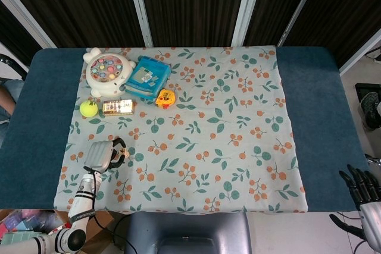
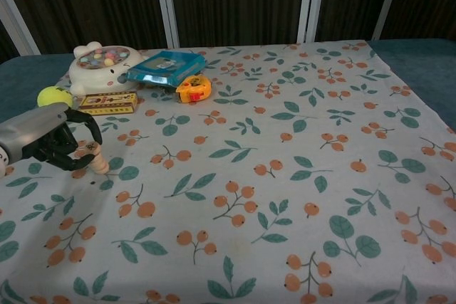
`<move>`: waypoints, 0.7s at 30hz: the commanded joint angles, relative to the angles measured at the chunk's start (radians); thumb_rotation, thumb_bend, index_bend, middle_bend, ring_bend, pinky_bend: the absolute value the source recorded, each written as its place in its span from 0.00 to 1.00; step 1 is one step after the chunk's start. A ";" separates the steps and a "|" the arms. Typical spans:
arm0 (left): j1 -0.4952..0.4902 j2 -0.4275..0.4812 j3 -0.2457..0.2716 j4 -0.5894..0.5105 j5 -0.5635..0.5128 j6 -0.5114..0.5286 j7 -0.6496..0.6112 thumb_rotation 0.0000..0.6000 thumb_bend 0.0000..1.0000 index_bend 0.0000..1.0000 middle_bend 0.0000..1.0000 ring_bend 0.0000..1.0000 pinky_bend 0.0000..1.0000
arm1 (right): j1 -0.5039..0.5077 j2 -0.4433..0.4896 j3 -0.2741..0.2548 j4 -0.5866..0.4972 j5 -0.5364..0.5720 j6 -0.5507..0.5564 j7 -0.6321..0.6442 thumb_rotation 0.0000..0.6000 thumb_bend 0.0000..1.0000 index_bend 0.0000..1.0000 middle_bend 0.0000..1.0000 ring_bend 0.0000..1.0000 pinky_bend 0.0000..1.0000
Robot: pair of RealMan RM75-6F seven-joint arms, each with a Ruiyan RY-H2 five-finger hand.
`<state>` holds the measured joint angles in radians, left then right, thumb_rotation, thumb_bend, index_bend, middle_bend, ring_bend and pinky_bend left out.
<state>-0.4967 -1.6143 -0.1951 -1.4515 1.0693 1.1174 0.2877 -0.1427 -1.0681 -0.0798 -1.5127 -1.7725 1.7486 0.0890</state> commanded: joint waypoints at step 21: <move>-0.004 0.024 0.008 -0.018 -0.014 -0.012 -0.003 1.00 0.40 0.28 1.00 1.00 1.00 | 0.000 0.000 0.000 -0.002 0.001 -0.001 -0.002 1.00 0.20 0.00 0.00 0.00 0.03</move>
<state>-0.5013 -1.5924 -0.1870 -1.4673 1.0537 1.1042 0.2863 -0.1429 -1.0682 -0.0794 -1.5145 -1.7715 1.7476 0.0868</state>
